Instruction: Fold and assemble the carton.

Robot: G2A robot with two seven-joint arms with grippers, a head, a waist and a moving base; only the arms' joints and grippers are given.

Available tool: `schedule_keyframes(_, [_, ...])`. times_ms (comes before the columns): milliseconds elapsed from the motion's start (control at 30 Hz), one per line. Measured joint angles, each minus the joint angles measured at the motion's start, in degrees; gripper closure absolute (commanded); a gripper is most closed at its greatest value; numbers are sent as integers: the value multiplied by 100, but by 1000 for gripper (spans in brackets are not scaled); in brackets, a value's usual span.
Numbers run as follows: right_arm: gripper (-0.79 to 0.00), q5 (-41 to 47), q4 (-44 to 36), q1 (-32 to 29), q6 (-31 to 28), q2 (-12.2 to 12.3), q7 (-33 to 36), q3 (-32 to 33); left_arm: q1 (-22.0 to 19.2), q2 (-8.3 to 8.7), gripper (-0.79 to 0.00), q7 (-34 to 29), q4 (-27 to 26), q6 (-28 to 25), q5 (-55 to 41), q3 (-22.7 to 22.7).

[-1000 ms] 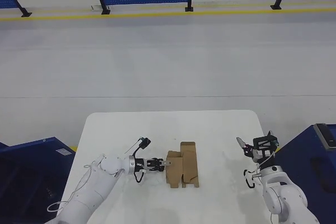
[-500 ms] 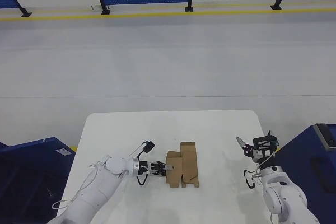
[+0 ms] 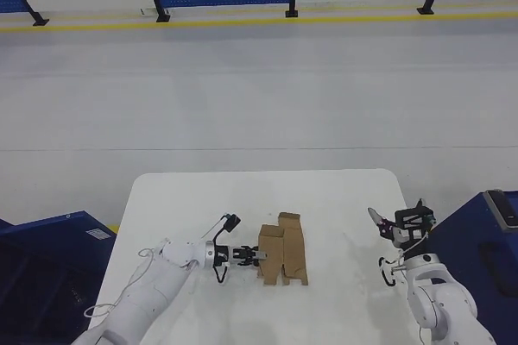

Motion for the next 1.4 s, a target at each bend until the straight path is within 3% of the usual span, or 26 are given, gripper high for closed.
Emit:
schedule_keyframes(167, [-785, 2176, 214, 355, -2381, 139, 1957, 408, 354, 227, 0, -330, -701, -399, -275, -390])
schedule_keyframes(267, [-785, 3735, 597, 735, -3206, 223, 3377, 393, 717, 402, 0, -488, -1408, -378, -319, -659])
schedule_keyframes(333, [-785, 4696, 862, 987, -3356, 274, 4265, 290, 966, 508, 0, -491, -1881, -355, -213, -823])
schedule_keyframes(467, [-785, 6854, 1613, 1709, -2808, 390, 6378, 37, 1608, 713, 0, -466, -2951, -221, -23, -1178])
schedule_keyframes(567, [-785, 7564, 2129, 2156, -2494, 437, 7320, -109, 1934, 815, 0, -583, -3483, -162, 0, -1354])
schedule_keyframes(767, [-785, 7531, 2338, 2468, -2334, 516, 7661, -463, 2241, 918, 0, -505, -3925, -101, 45, -1528])
schedule_keyframes(1067, [-785, 7606, 2338, 2445, -2308, 510, 7624, -472, 2281, 915, 0, -332, -3968, 15, -74, -1537])
schedule_keyframes(1367, [-785, 9746, 2343, 2422, -1916, 451, 8080, -1128, 2219, 881, 0, 129, -3981, 107, -292, -1360])
schedule_keyframes(1400, [-668, 9837, 2346, 2439, -1937, 450, 8057, -1185, 2221, 875, 0, 181, -3987, 99, -242, -1319])
